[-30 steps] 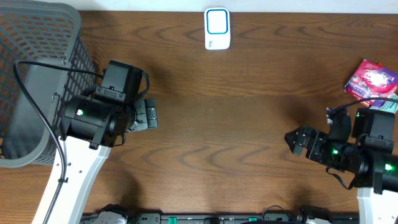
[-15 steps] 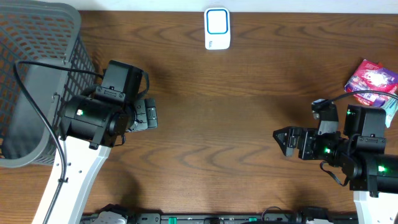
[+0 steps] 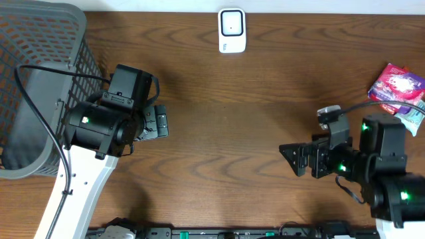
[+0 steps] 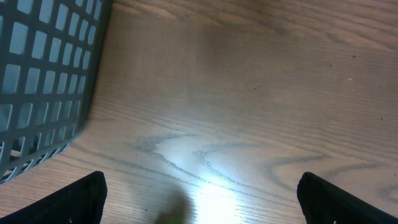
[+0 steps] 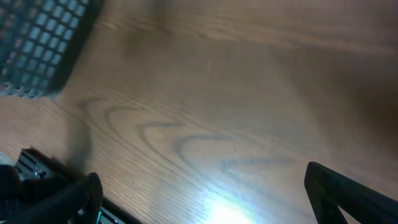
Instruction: Scan the item barcode
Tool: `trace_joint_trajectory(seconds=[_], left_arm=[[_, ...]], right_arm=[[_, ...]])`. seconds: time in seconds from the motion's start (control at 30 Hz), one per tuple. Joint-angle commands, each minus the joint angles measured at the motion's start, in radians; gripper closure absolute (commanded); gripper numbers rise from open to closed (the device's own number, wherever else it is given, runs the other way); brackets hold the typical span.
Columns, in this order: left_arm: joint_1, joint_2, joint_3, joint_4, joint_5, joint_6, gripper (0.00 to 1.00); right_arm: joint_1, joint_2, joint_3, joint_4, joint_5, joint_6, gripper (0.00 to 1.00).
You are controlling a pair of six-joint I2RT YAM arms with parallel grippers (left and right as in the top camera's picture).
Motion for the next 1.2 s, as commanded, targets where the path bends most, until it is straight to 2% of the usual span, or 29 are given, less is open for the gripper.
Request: trace_joint_trajectory(seconds=[0.0,0.27,0.5,0.87,1.17], left_arm=[[0.005,0.0,-0.001,-0.004,-0.003,0.002,0.02],[0.005,0.0,-0.001,-0.004,-0.003,0.002,0.02],[0.005,0.0,-0.001,-0.004,-0.003,0.002,0.02],[0.005,0.0,-0.001,-0.004,-0.003,0.002,0.02],[0.005,0.0,-0.001,-0.004,-0.003,0.002,0.02]], right_arm=[[0.034,-0.055,-0.005,0.023,-0.003,-0.022,0.01],[0.05,-0.265,-0.038,0.03,0.112,-0.023,0.01],[0.05,-0.423,-0.16,0.099,0.158,-0.023,0.01],[0.048,-0.604,-0.532,0.561,0.139,-0.021,0.01],[0.047,-0.693,-0.72,0.853,0.156,-0.021,0.01]])
